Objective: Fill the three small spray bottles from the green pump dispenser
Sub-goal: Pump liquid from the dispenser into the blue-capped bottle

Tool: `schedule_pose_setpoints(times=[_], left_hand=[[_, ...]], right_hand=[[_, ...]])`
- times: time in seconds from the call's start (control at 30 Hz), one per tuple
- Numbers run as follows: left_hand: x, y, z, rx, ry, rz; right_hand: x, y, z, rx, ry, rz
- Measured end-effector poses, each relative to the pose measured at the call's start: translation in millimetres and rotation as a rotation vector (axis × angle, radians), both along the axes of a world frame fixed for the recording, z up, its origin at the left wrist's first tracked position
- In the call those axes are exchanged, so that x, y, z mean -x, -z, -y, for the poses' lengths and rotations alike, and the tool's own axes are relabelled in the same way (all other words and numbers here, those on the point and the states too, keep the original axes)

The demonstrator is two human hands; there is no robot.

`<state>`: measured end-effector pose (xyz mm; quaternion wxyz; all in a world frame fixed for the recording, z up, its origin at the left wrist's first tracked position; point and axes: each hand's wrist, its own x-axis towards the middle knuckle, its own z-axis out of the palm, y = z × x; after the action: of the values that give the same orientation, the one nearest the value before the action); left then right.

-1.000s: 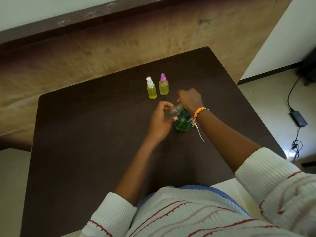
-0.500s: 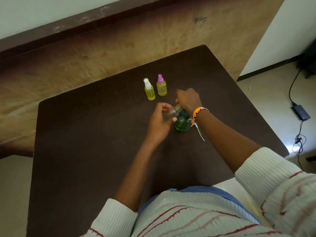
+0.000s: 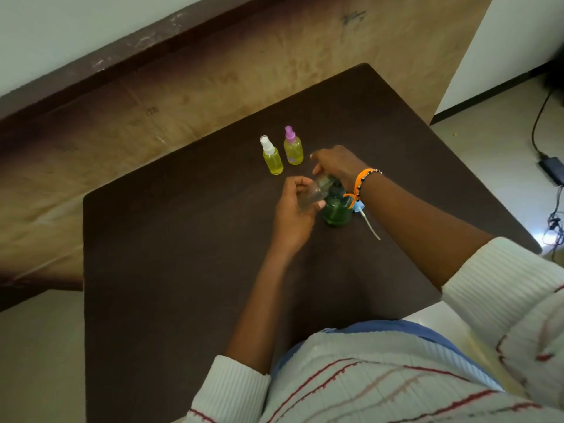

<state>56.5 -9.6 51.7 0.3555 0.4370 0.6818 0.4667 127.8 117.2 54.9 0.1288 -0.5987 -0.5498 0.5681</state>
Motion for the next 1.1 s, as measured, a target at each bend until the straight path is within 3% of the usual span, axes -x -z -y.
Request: schedule_pose_setpoints(times=[0.23,0.57,0.9,1.1], left_hand=[[-3,7,-1,0.020,0.026,-0.011],[1,-1,-2,0.013,0.016,0.017],[0,7,-2,0.052,0.022,0.017],[2,-1,-5,0.032,0.039,0.006]], right_hand=[[-4,5,10,-0.192,0.116,0.203],[1,-3,-5,-0.022,-0.087,0.042],[-7,0,9,-0.121,0.079,0.091],[-2,1,0,0.015,-0.003,0.018]])
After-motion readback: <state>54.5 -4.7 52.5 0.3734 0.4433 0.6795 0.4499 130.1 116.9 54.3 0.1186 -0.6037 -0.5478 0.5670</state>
